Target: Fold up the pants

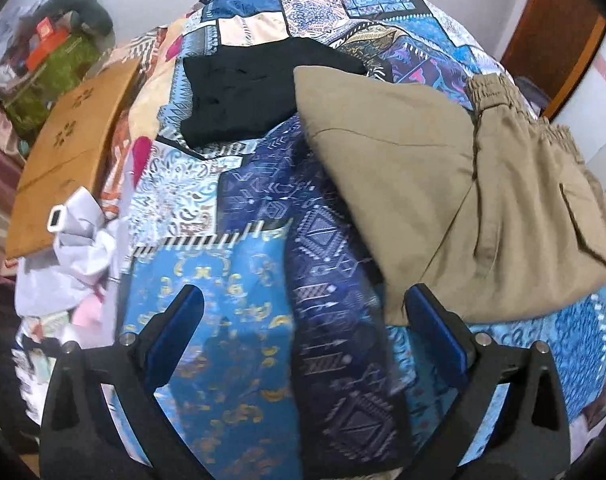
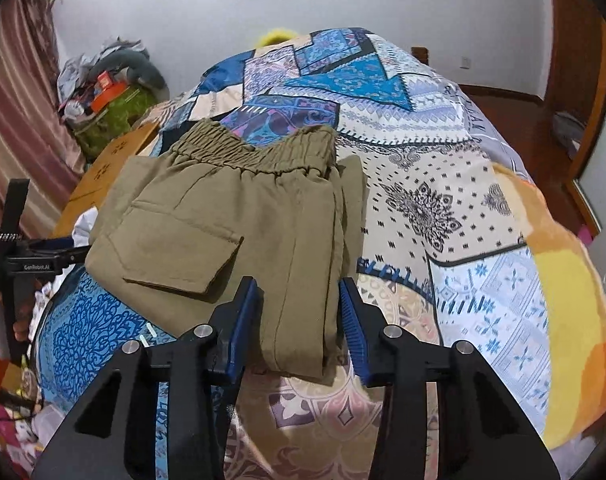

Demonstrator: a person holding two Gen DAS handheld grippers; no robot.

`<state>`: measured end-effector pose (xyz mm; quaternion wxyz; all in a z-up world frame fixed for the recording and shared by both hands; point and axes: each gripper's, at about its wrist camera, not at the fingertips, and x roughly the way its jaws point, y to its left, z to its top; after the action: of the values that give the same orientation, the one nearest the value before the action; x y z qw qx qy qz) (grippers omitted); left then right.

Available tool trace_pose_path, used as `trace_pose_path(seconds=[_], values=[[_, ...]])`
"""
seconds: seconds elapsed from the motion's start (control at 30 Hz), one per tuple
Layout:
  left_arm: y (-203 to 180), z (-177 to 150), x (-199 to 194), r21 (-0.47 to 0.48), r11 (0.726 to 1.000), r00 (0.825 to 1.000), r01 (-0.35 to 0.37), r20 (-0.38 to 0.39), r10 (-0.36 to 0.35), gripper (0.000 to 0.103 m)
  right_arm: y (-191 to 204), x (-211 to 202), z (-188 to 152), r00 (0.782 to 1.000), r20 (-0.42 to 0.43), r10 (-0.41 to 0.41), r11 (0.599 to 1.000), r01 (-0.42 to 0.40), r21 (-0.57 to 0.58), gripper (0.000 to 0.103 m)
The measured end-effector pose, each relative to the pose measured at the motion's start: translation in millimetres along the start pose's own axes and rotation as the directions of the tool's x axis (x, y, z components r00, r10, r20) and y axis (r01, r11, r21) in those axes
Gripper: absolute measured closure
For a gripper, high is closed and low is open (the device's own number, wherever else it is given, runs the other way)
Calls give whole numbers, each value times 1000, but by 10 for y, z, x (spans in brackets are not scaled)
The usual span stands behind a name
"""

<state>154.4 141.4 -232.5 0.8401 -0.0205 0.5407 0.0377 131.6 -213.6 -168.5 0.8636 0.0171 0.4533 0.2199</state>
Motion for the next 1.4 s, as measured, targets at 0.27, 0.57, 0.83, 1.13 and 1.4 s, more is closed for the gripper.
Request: trace_pose_path(seconds=[0.27, 0.57, 0.83, 1.13, 1.4], values=[[6, 233, -213, -26, 1000, 1000, 2, 6, -2, 19, -37, -198, 312, 999, 44, 9, 1000, -8, -28, 65], [-616, 884, -505, 81, 988, 980, 128, 142, -138, 19, -58, 67, 727, 999, 42, 10, 996, -6, -90, 65], [-1194, 1223, -263, 201, 968, 973, 152, 142, -182, 19, -156, 544, 883, 997, -57, 49, 994, -54, -95, 65], [-1319, 1231, 263, 208, 972, 990, 105, 70, -122, 40, -142, 683, 890, 998, -46, 35, 984, -42, -175, 81], [-1327, 1139, 263, 190, 980, 990, 55, 120, -79, 40, -176, 759, 891, 999, -34, 35, 988, -39, -148, 86]])
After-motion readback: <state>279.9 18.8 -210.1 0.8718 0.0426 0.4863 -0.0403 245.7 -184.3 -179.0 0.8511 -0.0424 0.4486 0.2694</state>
